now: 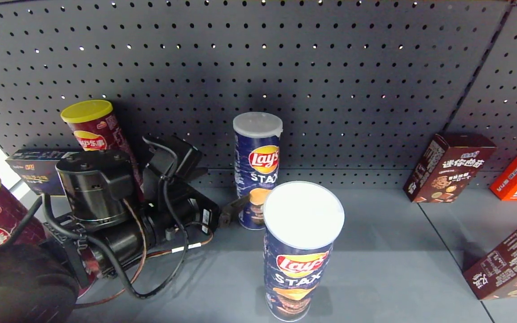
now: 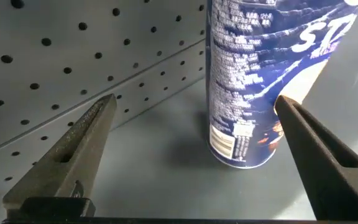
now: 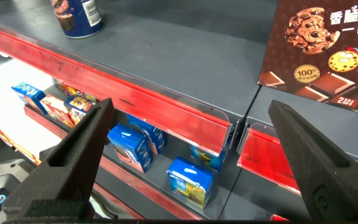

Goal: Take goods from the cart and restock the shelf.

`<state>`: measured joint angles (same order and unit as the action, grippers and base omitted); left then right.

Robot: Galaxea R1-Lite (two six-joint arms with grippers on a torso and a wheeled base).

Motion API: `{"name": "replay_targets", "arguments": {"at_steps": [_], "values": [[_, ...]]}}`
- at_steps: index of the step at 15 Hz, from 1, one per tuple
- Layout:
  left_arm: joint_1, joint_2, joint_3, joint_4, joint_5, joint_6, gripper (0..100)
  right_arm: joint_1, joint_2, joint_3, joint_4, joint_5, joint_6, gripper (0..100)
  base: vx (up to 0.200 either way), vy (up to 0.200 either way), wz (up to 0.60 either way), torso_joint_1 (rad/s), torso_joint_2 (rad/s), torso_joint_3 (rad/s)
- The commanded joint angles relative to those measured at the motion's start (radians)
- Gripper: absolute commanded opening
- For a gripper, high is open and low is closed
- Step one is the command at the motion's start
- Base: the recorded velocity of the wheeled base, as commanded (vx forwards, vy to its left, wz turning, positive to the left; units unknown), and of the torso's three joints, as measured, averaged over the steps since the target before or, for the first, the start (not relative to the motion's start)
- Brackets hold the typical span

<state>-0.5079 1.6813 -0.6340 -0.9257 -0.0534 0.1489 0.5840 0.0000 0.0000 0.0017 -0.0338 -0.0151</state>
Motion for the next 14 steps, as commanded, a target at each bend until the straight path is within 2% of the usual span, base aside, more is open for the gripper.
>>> {"name": "replay_targets", "arguments": {"at_steps": [1,3,5,8,10,12,14], "values": [[0.003,0.003,-0.001,-0.001,0.006,0.000,100,0.000,0.000,0.000,0.000,0.000,0.000,100,0.000,0.000,0.00,0.000,0.00,0.000],[0.002,-0.002,0.001,-0.002,0.017,0.001,100,0.000,0.000,0.000,0.000,0.000,0.000,100,0.000,0.000,0.00,0.000,0.00,0.000],[0.000,-0.023,0.007,0.001,0.015,0.018,100,0.000,0.000,0.000,0.000,0.000,0.000,100,0.000,0.000,0.00,0.000,0.00,0.000],[0.003,-0.031,0.011,0.002,0.023,0.020,100,0.000,0.000,0.000,0.000,0.000,0.000,100,0.000,0.000,0.00,0.000,0.00,0.000],[0.000,-0.034,0.011,0.001,0.067,0.029,100,0.000,0.000,0.000,0.000,0.000,0.000,100,0.000,0.000,0.00,0.000,0.00,0.000],[0.002,-0.037,0.013,0.004,0.102,0.063,100,0.000,0.000,0.000,0.000,0.000,0.000,100,0.000,0.000,0.00,0.000,0.00,0.000],[0.002,-0.035,0.013,0.004,0.118,0.069,100,0.000,0.000,0.000,0.000,0.000,0.000,100,0.000,0.000,0.00,0.000,0.00,0.000]]}}
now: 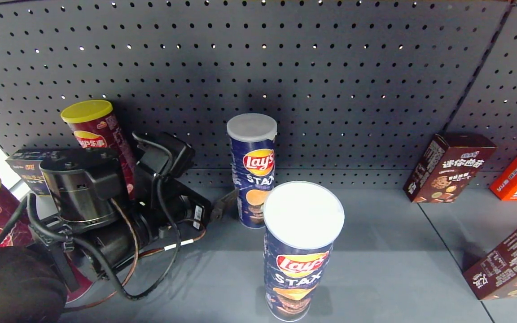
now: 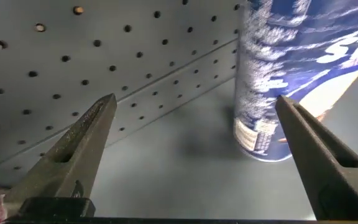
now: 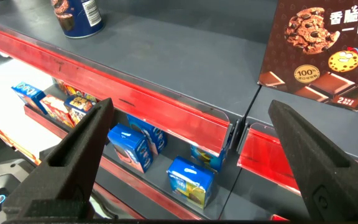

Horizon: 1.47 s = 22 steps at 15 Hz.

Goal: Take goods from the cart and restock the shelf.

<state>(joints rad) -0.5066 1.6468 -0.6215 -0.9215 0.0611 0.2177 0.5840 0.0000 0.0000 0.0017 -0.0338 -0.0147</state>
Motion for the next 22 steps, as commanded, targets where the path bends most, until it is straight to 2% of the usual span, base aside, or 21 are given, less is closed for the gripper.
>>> {"name": "replay_targets", "arguments": {"at_steps": [1,2,6,22], "values": [[0.000,-0.001,0.000,0.000,0.003,0.000,100,0.000,0.000,0.000,0.000,0.000,-0.001,100,0.000,0.000,0.00,0.000,0.00,0.000],[0.000,-0.001,0.000,0.003,0.074,0.002,100,0.000,0.000,0.000,0.000,0.000,-0.001,100,0.000,0.000,0.00,0.000,0.00,0.000],[0.003,0.010,-0.006,0.023,0.144,0.008,100,0.000,0.000,0.000,0.000,0.000,-0.001,100,0.000,0.000,0.00,0.000,0.00,0.000],[-0.047,0.166,-0.119,0.024,0.149,0.000,100,0.000,0.000,0.000,0.000,0.000,-0.001,100,0.000,0.000,0.00,0.000,0.00,0.000]]}}
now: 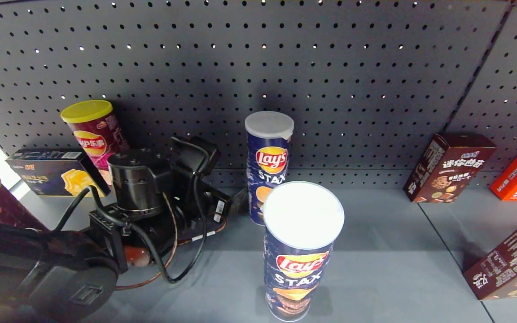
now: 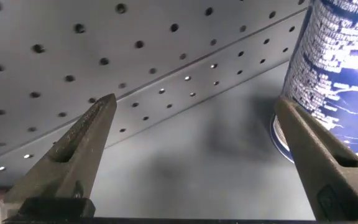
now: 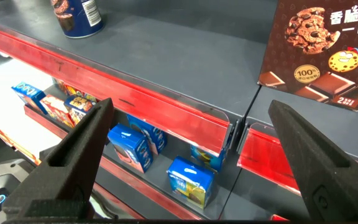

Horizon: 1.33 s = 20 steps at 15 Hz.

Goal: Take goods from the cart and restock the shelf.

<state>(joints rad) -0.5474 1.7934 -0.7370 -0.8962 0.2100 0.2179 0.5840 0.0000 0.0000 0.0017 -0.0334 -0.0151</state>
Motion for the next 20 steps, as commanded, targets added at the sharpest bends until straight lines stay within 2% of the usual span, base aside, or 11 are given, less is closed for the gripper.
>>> {"name": "replay_targets", "arguments": {"at_steps": [1,20], "values": [[-0.009,0.021,-0.008,0.000,0.000,0.000,100,0.000,0.000,0.000,0.000,0.000,0.000,100,0.000,0.000,0.00,0.000,0.00,0.000],[-0.035,0.054,-0.007,0.000,0.002,-0.005,100,0.000,0.000,0.000,0.000,0.000,0.000,100,0.000,0.000,0.00,0.000,0.00,0.000]]}}
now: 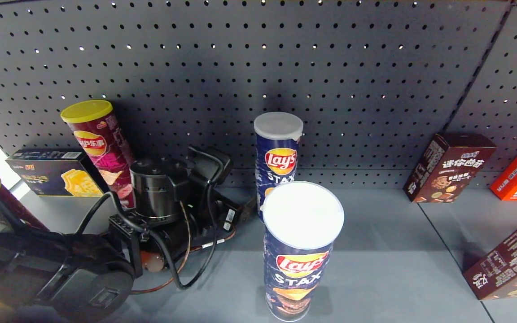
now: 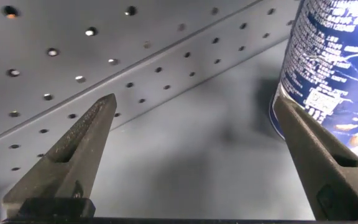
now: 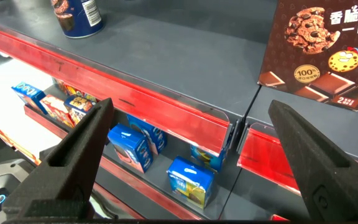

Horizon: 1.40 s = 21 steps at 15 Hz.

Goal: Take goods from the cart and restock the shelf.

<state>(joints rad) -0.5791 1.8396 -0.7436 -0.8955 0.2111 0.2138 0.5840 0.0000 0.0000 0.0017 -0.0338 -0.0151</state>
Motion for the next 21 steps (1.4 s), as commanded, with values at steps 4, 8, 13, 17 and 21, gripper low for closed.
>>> {"name": "replay_targets", "arguments": {"at_steps": [4,8,13,17,21], "values": [[-0.015,0.018,-0.005,0.000,0.001,-0.004,100,0.000,0.000,0.000,0.000,0.000,0.000,100,0.000,0.000,0.00,0.000,0.00,0.000],[-0.018,0.020,-0.008,-0.002,0.002,-0.016,100,0.000,0.000,0.000,0.000,0.000,0.000,100,0.000,0.000,0.00,0.000,0.00,0.000],[-0.021,-0.092,0.053,0.000,-0.001,-0.014,100,0.000,0.000,0.000,0.000,0.000,0.000,100,0.000,0.000,0.00,0.000,0.00,0.000],[-0.028,-0.315,0.282,0.000,-0.007,-0.016,100,0.000,0.000,0.000,0.000,0.000,0.000,100,0.000,0.000,0.00,0.000,0.00,0.000],[-0.034,-0.503,0.477,-0.002,-0.036,-0.016,100,0.000,0.000,0.000,0.000,0.000,0.000,100,0.000,0.000,0.00,0.000,0.00,0.000]]}}
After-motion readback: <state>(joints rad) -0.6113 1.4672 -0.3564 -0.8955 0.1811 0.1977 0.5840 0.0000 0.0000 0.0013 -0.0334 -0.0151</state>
